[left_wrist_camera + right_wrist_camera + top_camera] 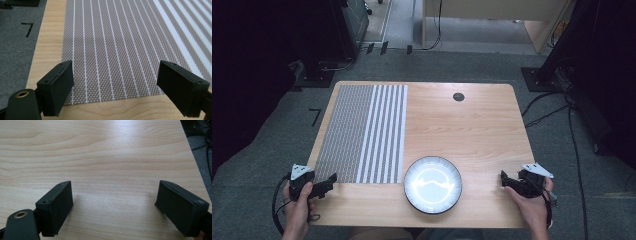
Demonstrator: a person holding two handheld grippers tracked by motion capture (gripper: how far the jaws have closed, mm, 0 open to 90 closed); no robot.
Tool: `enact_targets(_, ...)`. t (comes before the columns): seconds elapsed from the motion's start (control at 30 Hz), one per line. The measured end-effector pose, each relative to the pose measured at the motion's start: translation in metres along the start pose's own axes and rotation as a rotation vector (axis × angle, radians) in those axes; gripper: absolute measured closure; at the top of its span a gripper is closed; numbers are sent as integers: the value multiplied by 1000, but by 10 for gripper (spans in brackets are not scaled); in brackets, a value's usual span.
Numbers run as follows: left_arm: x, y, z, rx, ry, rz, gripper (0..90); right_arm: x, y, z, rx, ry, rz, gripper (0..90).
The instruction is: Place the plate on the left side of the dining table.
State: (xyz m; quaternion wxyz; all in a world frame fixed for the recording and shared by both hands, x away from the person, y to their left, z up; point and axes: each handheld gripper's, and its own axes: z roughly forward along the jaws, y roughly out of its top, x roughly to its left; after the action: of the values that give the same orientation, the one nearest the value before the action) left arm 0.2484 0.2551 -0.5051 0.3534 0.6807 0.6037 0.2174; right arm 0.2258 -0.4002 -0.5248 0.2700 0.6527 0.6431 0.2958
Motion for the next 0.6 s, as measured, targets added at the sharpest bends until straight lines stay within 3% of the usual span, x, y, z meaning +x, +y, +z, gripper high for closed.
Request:
enact_targets(0.17, -6, 4, -2, -21, -2, -1, 139, 0, 0, 0, -2, -3, 6, 138)
enact_targets(0.23, -11, 6, -2, -28, -6, 0, 139, -2, 0, -1, -11, 5, 32, 144)
enact_targets(0.27, -15, 7, -2, -32, -9, 7, 138, -4, 0, -2, -23, 5, 74, 146)
enact_targets(0.33, -30, 12, -2, -45, -2, 27, 130, -4, -1, -3, -36, 1, 98, 147)
enact_targets(0.37, -30, 12, -2, -45, -2, 27, 120, -4, -1, -3, -36, 1, 98, 147)
enact_targets(0.4, -41, 16, -2, -58, -24, 35, 111, -5, 0, -5, -43, -10, 108, 147)
enact_targets(0.6, -64, 28, 4, -62, -38, 59, 107, -2, 7, -12, -76, -8, 145, 147)
